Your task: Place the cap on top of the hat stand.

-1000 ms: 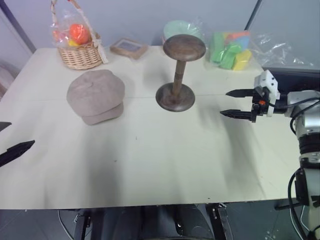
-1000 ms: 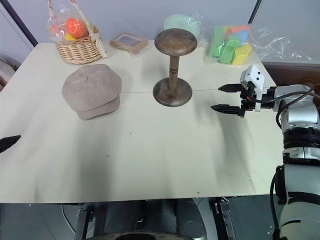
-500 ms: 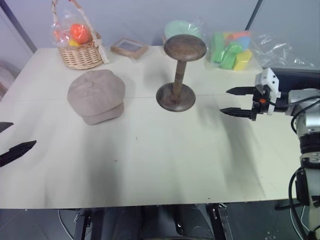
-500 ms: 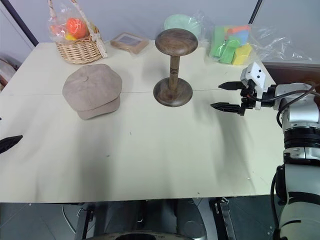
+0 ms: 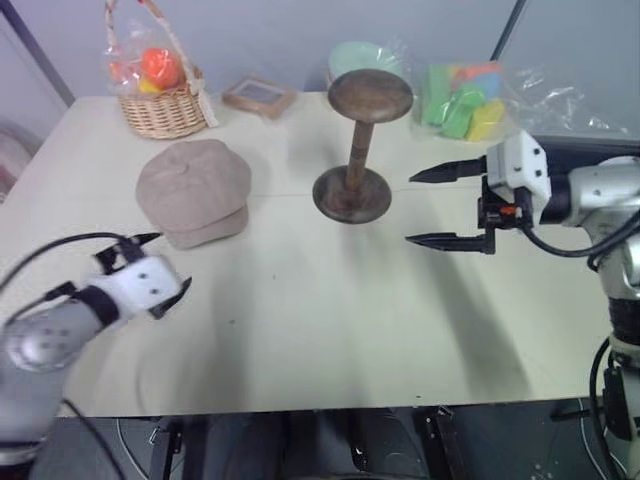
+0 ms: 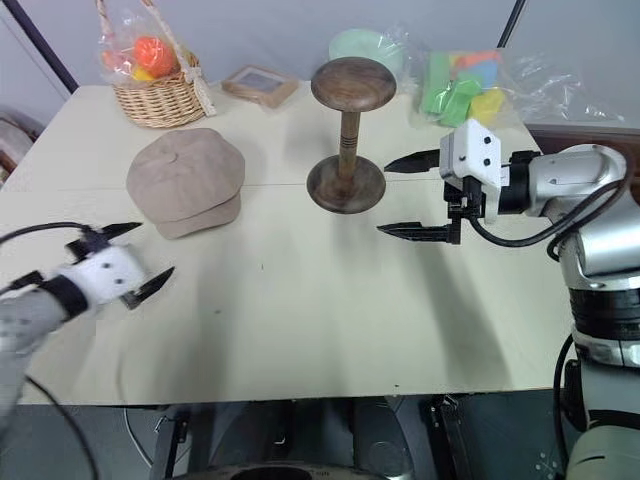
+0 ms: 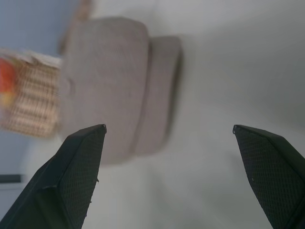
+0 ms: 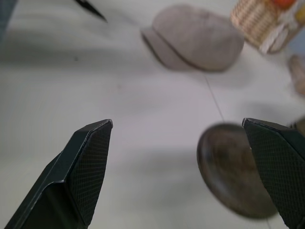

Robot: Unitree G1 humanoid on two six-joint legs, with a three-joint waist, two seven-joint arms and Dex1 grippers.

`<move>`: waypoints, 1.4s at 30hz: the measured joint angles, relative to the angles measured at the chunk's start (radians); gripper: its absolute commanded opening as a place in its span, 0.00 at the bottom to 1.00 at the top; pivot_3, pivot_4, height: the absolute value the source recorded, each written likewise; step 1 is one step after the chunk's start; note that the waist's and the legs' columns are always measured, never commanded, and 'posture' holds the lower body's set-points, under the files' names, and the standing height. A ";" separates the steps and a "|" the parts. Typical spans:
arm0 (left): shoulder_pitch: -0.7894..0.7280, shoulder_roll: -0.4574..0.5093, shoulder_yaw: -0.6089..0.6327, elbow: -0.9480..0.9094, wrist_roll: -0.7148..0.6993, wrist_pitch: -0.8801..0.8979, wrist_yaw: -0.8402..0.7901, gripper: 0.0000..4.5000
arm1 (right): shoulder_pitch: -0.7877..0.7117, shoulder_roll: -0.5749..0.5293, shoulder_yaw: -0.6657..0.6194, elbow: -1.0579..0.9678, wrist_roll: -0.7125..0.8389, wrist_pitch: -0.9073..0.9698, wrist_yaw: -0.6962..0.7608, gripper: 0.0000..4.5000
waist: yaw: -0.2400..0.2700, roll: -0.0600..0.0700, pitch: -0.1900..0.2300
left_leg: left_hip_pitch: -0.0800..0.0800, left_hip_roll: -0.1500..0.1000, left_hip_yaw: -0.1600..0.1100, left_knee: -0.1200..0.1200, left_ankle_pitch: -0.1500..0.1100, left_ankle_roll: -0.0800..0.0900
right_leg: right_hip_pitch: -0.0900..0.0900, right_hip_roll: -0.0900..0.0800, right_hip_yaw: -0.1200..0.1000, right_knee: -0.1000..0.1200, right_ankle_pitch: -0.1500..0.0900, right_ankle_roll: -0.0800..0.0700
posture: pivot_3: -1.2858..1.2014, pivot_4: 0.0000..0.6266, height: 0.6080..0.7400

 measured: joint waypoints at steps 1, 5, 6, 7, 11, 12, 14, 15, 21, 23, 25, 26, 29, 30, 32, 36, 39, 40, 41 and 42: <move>-0.029 -0.014 -0.056 0.031 0.067 -0.021 0.041 1.00 | 0.008 -0.001 -0.002 -0.035 0.017 0.024 -0.012 1.00 | 0.003 0.000 0.000 | 0.000 0.000 0.000 0.000 0.000 0.000 | 0.000 0.000 0.000 0.000 0.000 0.000 | 0.52 0.24 1.00; -0.134 -0.087 -0.178 0.178 0.240 -0.040 0.179 1.00 | 0.039 -0.025 -0.021 -0.102 0.057 0.079 -0.046 1.00 | 0.018 0.000 0.000 | 0.000 0.000 0.001 0.001 0.000 0.000 | 0.000 0.000 0.000 0.000 0.000 0.000 | 0.52 0.24 1.00; -0.167 -0.127 -0.197 0.229 0.286 -0.030 0.236 1.00 | 0.040 -0.030 -0.025 -0.117 0.066 0.092 -0.057 1.00 | 0.021 0.000 0.000 | 0.000 -0.001 0.001 0.001 0.000 0.000 | 0.000 -0.001 0.000 0.001 0.000 0.000 | 0.52 0.24 1.00; -0.190 -0.152 -0.209 0.268 0.318 -0.027 0.277 1.00 | 0.040 -0.030 -0.028 -0.129 0.076 0.103 -0.068 1.00 | 0.022 0.000 0.000 | 0.000 -0.001 0.001 0.001 0.000 0.000 | 0.000 0.000 0.000 0.001 0.000 0.000 | 0.52 0.24 1.00; -0.273 -0.216 -0.270 0.415 0.400 -0.028 0.381 1.00 | 0.037 -0.033 -0.040 -0.160 0.111 0.146 -0.113 1.00 | 0.024 -0.001 -0.001 | 0.000 -0.001 0.000 0.002 0.000 0.001 | 0.000 -0.001 -0.001 0.001 0.000 0.000 | 0.52 0.24 1.00; -0.291 -0.231 -0.282 0.448 0.415 -0.034 0.405 1.00 | 0.038 -0.035 -0.044 -0.169 0.117 0.154 -0.123 1.00 | 0.024 -0.001 -0.001 | 0.000 -0.001 0.000 0.002 0.000 0.001 | 0.000 -0.001 0.000 0.001 0.000 0.000 | 0.52 0.24 1.00; -0.339 -0.250 -0.307 0.510 0.434 -0.048 0.446 1.00 | 0.038 -0.037 -0.045 -0.182 0.130 0.165 -0.140 1.00 | 0.028 -0.001 -0.001 | 0.000 -0.001 0.000 0.002 0.000 0.000 | 0.001 -0.001 -0.001 0.001 0.000 0.000 | 0.52 0.24 1.00; -0.364 -0.264 -0.312 0.543 0.439 -0.055 0.469 1.00 | 0.037 -0.037 -0.046 -0.191 0.134 0.171 -0.147 1.00 | 0.030 -0.001 -0.001 | 0.000 -0.001 0.000 0.003 0.000 0.000 | 0.001 -0.001 -0.002 0.001 0.000 0.000 | 0.52 0.24 1.00; -0.468 -0.293 -0.343 0.702 0.456 -0.089 0.565 1.00 | 0.037 -0.051 -0.064 -0.211 0.164 0.196 -0.184 1.00 | 0.039 -0.001 -0.001 | 0.000 -0.001 -0.001 0.004 0.000 0.000 | 0.001 -0.001 -0.002 0.002 0.000 0.000 | 0.52 0.24 1.00; -0.491 -0.296 -0.344 0.742 0.456 -0.102 0.581 1.00 | 0.038 -0.054 -0.066 -0.211 0.168 0.197 -0.188 1.00 | 0.040 -0.001 -0.001 | 0.000 -0.001 -0.001 0.004 0.000 0.000 | 0.001 -0.001 -0.002 0.002 0.000 0.000 | 0.52 0.24 1.00; -0.521 -0.299 -0.345 0.788 0.455 -0.112 0.597 1.00 | 0.039 -0.056 -0.066 -0.212 0.171 0.197 -0.195 1.00 | 0.040 -0.001 -0.001 | 0.000 -0.001 0.000 0.005 0.000 0.000 | 0.001 -0.001 -0.002 0.003 0.000 0.000 | 0.52 0.24 1.00; -0.532 -0.298 -0.345 0.805 0.454 -0.118 0.601 1.00 | 0.040 -0.058 -0.066 -0.212 0.171 0.197 -0.197 1.00 | 0.040 -0.001 -0.001 | 0.000 -0.001 0.000 0.005 0.000 0.000 | 0.001 -0.001 -0.001 0.003 0.000 0.000 | 0.52 0.24 1.00; -0.546 -0.298 -0.345 0.834 0.448 -0.133 0.613 0.88 | 0.040 -0.066 -0.069 -0.212 0.173 0.197 -0.204 1.00 | 0.040 -0.001 -0.001 | 0.000 -0.001 0.000 0.005 0.000 0.001 | 0.001 -0.001 -0.001 0.003 0.000 0.000 | 0.52 0.24 1.00; -0.548 -0.298 -0.345 0.845 0.438 -0.143 0.613 0.80 | 0.040 -0.066 -0.072 -0.212 0.175 0.197 -0.208 1.00 | 0.040 -0.001 -0.001 | 0.000 -0.001 0.000 0.005 0.000 0.000 | 0.001 -0.001 -0.001 0.003 0.000 0.000 | 0.52 0.24 1.00; -0.548 -0.299 -0.345 0.852 0.424 -0.150 0.614 0.59 | 0.040 -0.067 -0.075 -0.212 0.176 0.197 -0.213 1.00 | 0.039 -0.001 -0.001 | -0.001 -0.001 0.000 0.005 0.000 0.001 | 0.001 -0.001 -0.001 0.003 0.000 0.000 | 0.52 0.24 1.00; -0.550 -0.289 -0.338 0.847 0.397 -0.172 0.618 0.10 | 0.041 -0.071 -0.077 -0.212 0.182 0.197 -0.218 1.00 | 0.041 -0.001 -0.001 | -0.001 -0.001 0.000 0.005 0.000 0.000 | 0.001 -0.001 -0.001 0.003 0.000 0.000 | 0.52 0.24 1.00; -0.574 -0.272 -0.320 0.847 0.368 -0.189 0.613 0.01 | 0.042 -0.072 -0.091 -0.208 0.191 0.200 -0.227 1.00 | 0.043 -0.001 -0.001 | -0.001 -0.001 0.000 0.005 0.000 0.000 | 0.001 -0.001 -0.001 0.003 0.000 0.000 | 0.52 0.24 1.00; -0.578 -0.270 -0.315 0.846 0.364 -0.191 0.611 0.01 | 0.042 -0.072 -0.095 -0.206 0.191 0.200 -0.230 1.00 | 0.043 -0.001 -0.001 | -0.001 -0.002 0.000 0.005 0.000 0.000 | 0.001 -0.001 -0.001 0.003 0.000 0.000 | 0.52 0.24 1.00; -0.591 -0.266 -0.310 0.847 0.348 -0.195 0.602 0.01 | 0.045 -0.080 -0.104 -0.202 0.190 0.198 -0.231 1.00 | 0.044 -0.001 -0.001 | -0.001 -0.002 0.000 0.005 0.000 0.000 | 0.001 -0.001 -0.001 0.003 0.000 0.000 | 0.52 0.24 1.00; -0.607 -0.259 -0.308 0.847 0.339 -0.204 0.593 0.01 | 0.049 -0.092 -0.108 -0.195 0.188 0.196 -0.231 1.00 | 0.045 -0.001 -0.001 | -0.001 -0.002 0.000 0.005 0.000 0.000 | 0.000 -0.001 -0.002 0.003 0.000 0.000 | 0.52 0.24 1.00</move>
